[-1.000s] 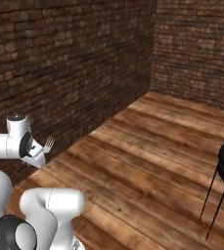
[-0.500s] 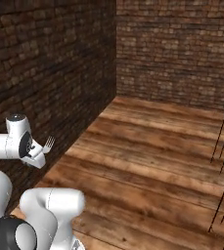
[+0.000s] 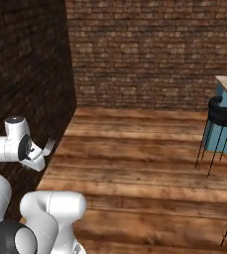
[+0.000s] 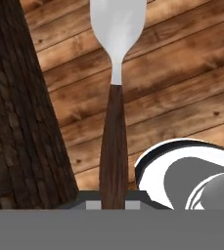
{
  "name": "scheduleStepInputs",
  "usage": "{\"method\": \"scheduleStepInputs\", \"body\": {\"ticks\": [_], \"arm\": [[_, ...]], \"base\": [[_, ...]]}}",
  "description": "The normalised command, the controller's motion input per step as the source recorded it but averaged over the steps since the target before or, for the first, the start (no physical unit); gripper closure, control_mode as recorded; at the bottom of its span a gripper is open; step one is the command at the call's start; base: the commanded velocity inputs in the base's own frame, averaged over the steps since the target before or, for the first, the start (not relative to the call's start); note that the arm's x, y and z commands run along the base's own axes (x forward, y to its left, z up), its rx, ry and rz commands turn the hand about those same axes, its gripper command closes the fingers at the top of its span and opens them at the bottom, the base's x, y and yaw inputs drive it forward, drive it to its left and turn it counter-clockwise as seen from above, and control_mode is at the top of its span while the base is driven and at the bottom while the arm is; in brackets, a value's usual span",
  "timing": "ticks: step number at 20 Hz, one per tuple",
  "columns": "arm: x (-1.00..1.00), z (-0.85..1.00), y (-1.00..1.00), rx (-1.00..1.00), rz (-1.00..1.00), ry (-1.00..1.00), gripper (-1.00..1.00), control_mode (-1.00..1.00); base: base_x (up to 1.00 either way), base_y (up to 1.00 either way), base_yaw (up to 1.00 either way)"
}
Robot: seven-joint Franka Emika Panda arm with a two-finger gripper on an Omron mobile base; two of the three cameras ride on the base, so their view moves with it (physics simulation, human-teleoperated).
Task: Take the fork and place it on the left side of the plate. Then take the spoon and place it on the right side of the plate. Make sure they're directly next to the plate.
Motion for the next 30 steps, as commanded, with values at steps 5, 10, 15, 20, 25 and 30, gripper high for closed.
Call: {"method": "scheduleStepInputs", "body": {"ticks": [5, 10, 15, 20, 25, 30], "arm": [[0.00, 0.00, 0.00, 0.00, 0.00, 0.00, 1.00, 1.00], [0.00, 0.00, 0.00, 0.00, 0.00, 0.00, 1.00, 1.00], [0.00, 0.00, 0.00, 0.00, 0.00, 0.00, 1.00, 1.00], [0.00, 0.00, 0.00, 0.00, 0.00, 0.00, 1.00, 1.00], [0.00, 0.00, 0.00, 0.00, 0.00, 0.00, 1.00, 1.00], [0.00, 0.00, 0.00, 0.00, 0.00, 0.00, 1.00, 1.00]], "base": [[1.00, 0.32, -0.38], [1.00, -0.03, -0.22], [1.00, -0.01, -0.30], [1.00, 0.00, -0.41], [1.00, 0.00, -0.49], [1.00, 0.00, -0.45]]}}
